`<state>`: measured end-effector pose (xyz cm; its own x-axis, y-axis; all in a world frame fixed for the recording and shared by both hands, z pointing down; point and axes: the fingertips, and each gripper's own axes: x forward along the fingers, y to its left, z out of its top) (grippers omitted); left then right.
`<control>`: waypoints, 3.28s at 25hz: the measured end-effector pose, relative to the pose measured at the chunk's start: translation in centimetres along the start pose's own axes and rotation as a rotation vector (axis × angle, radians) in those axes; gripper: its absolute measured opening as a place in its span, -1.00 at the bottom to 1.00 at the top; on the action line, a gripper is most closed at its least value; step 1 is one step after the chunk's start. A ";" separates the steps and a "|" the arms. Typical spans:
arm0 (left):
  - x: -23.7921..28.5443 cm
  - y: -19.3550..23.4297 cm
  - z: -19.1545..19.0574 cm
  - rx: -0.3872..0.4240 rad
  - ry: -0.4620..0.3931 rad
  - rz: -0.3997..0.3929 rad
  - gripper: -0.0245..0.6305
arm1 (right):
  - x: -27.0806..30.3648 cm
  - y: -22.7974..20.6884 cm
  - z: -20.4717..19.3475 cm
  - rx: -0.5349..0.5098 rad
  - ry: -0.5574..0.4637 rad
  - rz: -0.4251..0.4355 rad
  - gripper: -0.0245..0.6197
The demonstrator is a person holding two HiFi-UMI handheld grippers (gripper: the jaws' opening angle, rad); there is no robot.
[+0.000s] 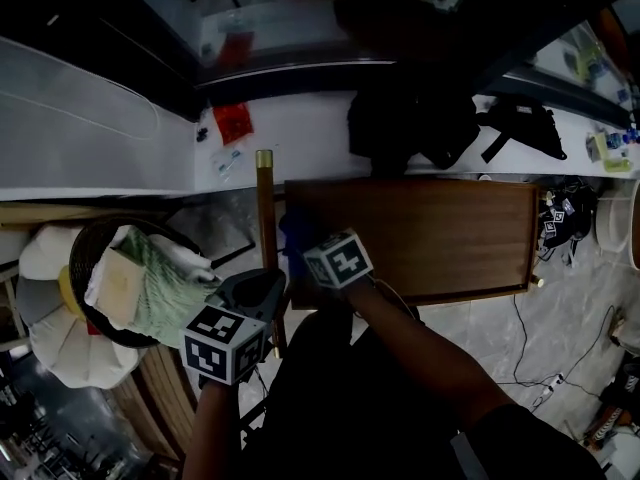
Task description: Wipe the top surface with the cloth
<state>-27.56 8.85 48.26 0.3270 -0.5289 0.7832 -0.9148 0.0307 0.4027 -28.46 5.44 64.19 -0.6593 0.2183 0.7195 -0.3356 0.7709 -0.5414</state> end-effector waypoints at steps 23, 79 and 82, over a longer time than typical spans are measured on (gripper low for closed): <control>12.6 -15.6 7.0 0.141 0.079 -0.047 -0.89 | -16.7 -16.3 -7.5 0.054 0.011 -0.152 -0.60; -4.1 -2.2 -2.6 -0.028 -0.014 0.146 -0.89 | -7.8 0.7 -3.6 -0.017 0.005 0.052 -0.60; -5.3 -0.1 -4.1 -0.046 -0.006 0.159 -0.89 | -3.9 3.0 -3.1 0.000 0.023 0.096 -0.60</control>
<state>-28.27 15.10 46.05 0.1774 -0.5194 0.8359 -0.9430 0.1534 0.2954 -24.82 8.72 61.12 -0.6725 0.3047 0.6745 -0.2718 0.7460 -0.6080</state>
